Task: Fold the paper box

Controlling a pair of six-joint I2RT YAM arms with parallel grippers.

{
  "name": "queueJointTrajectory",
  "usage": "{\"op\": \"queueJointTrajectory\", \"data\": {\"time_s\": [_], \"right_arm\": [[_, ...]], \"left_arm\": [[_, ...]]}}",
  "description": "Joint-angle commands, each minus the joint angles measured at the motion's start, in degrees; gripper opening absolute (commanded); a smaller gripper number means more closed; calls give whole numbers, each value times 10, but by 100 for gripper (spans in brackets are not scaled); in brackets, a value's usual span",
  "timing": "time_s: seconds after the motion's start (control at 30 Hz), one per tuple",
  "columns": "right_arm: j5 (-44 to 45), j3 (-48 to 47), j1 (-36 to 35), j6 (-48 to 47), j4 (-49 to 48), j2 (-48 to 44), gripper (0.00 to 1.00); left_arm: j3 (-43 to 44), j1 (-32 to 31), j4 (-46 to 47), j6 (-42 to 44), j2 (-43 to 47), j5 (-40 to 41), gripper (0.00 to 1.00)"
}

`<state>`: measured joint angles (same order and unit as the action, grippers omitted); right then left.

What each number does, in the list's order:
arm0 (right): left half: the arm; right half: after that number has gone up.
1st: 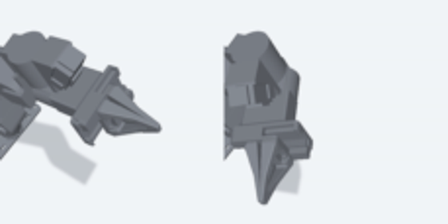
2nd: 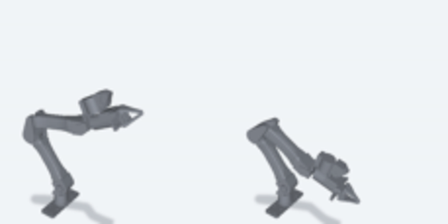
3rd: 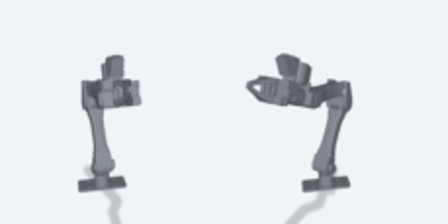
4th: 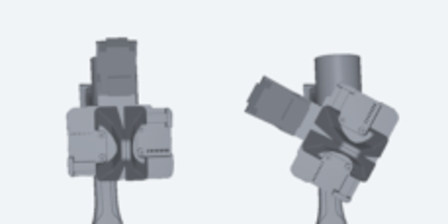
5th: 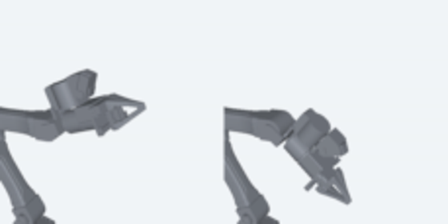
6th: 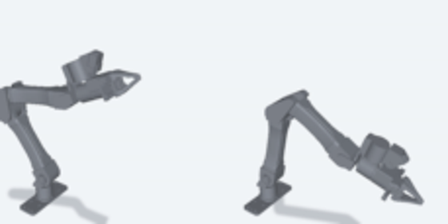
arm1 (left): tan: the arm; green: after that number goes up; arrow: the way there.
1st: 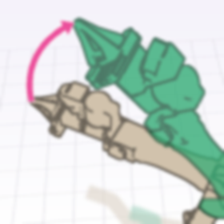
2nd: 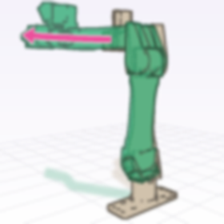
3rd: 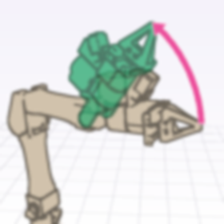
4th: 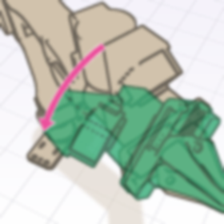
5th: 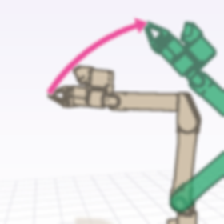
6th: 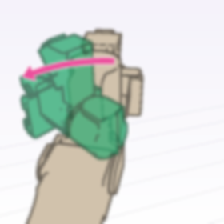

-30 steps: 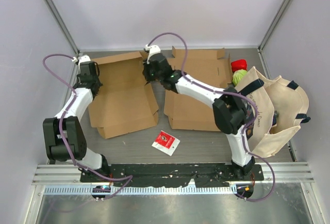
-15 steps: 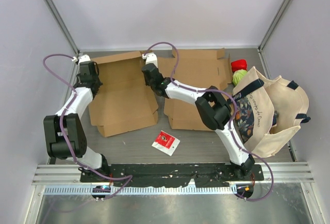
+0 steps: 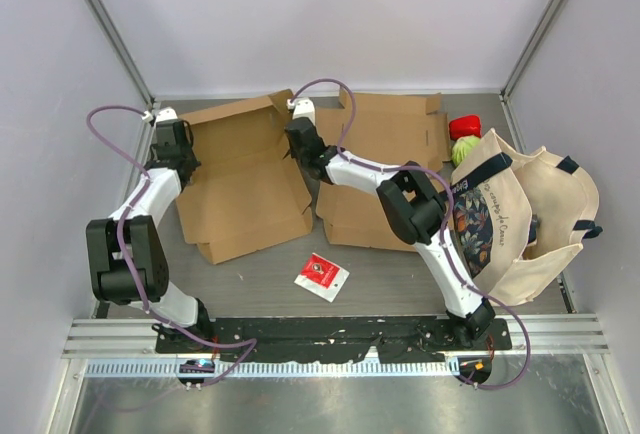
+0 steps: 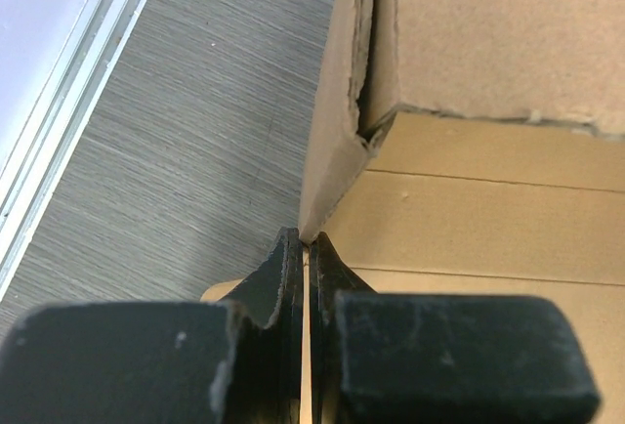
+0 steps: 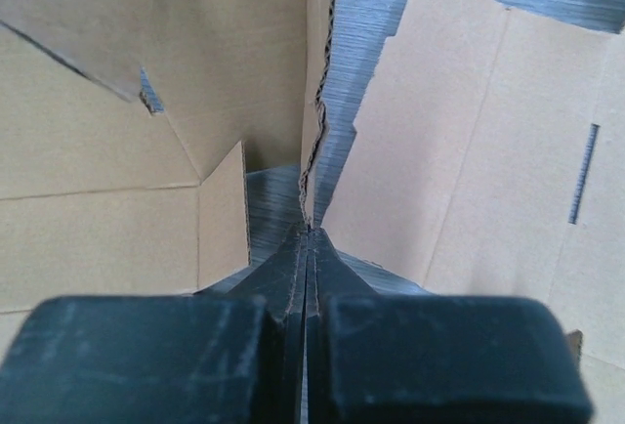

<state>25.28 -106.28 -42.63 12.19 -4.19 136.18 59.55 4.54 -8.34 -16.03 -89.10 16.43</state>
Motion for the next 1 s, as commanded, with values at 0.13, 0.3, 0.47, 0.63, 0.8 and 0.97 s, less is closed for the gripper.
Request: {"op": "queueJointTrajectory", "data": {"time_s": [0.13,0.3,0.47,0.63,0.8,0.97], "right_arm": [[-86,-33,3,44,-54,12,1],[-119,-40,0,73,-64,11,1],[-145,-60,-3,103,-58,30,1],[-161,-76,-3,139,-50,51,1],[-179,-72,-3,159,-35,59,1],[-233,-87,11,123,29,37,4]], "left_arm": [[20,1,37,-5,2,-15,0],[21,2,37,-9,2,-18,0],[20,1,37,-14,3,-24,0],[19,1,37,-16,6,-26,0],[19,0,37,-20,3,-28,0],[14,-1,39,-9,-1,-11,0]]}}
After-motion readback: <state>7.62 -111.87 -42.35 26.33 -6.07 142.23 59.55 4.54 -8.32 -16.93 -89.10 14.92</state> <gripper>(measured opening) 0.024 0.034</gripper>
